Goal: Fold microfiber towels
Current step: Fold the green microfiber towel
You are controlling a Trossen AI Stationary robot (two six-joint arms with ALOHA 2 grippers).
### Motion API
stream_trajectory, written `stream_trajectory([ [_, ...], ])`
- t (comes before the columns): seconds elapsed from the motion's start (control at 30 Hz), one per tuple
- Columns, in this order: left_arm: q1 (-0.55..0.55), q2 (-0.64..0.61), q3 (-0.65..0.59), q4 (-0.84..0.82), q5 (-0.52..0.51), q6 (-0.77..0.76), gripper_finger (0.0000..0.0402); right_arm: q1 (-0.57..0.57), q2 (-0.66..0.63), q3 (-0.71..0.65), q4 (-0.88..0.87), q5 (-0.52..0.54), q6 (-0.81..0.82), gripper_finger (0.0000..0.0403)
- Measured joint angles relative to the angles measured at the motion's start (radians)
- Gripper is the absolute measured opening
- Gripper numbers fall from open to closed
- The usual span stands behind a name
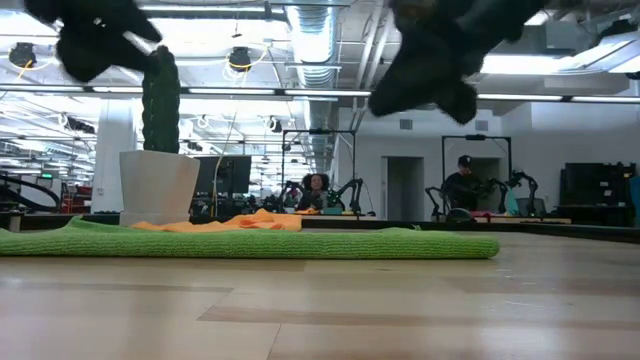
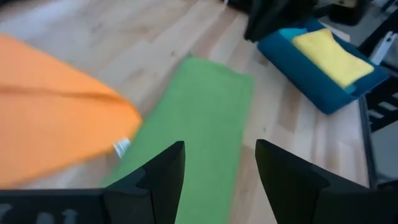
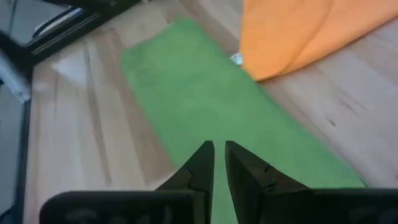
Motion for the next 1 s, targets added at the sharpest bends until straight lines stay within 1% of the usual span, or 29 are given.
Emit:
stream_trajectory([
  [0.07, -0.039, 0.000, -0.056, 0.054, -0.003, -0.061, 0.0190, 0.005, 0.040, -0.009, 0.049, 0.013, 0.021, 0.0066],
  [0.13, -0.084, 0.000, -0.114, 0.120, -0.007, -0.103, 0.0190, 0.014, 0.084, -0.012, 0.087, -0.003, 0.037, 0.0066],
  [0.23, -0.139, 0.001, -0.198, 0.241, -0.076, -0.148, 0.0190, 0.035, 0.161, -0.012, 0.199, -0.017, 0.026, 0.0066],
  [0.33, -0.165, 0.025, -0.273, 0.379, -0.126, -0.175, 0.0190, 0.054, 0.246, -0.011, 0.313, -0.023, -0.006, 0.0066],
  [0.4, -0.169, 0.059, -0.298, 0.455, -0.119, -0.169, 0.0190, 0.058, 0.295, -0.002, 0.347, -0.039, -0.009, 0.0066],
  [0.47, -0.167, 0.120, -0.301, 0.510, -0.094, -0.151, 0.0190, 0.057, 0.341, 0.019, 0.373, -0.068, -0.017, 0.0066],
  [0.6, -0.159, 0.280, -0.275, 0.577, -0.082, -0.130, 0.0190, 0.056, 0.419, 0.065, 0.371, -0.073, -0.050, 0.0066],
  [0.77, -0.140, 0.432, -0.206, 0.582, -0.051, -0.126, 0.0190, 0.044, 0.473, 0.091, 0.378, -0.073, -0.069, 0.0066],
  [0.9, -0.138, 0.519, -0.187, 0.580, -0.034, -0.171, 0.0190, 0.035, 0.501, 0.091, 0.379, -0.077, -0.046, 0.0066],
  [1.0, -0.138, 0.551, -0.188, 0.580, -0.035, -0.221, 0.0190, 0.040, 0.501, 0.092, 0.378, -0.096, -0.029, 0.0066],
])
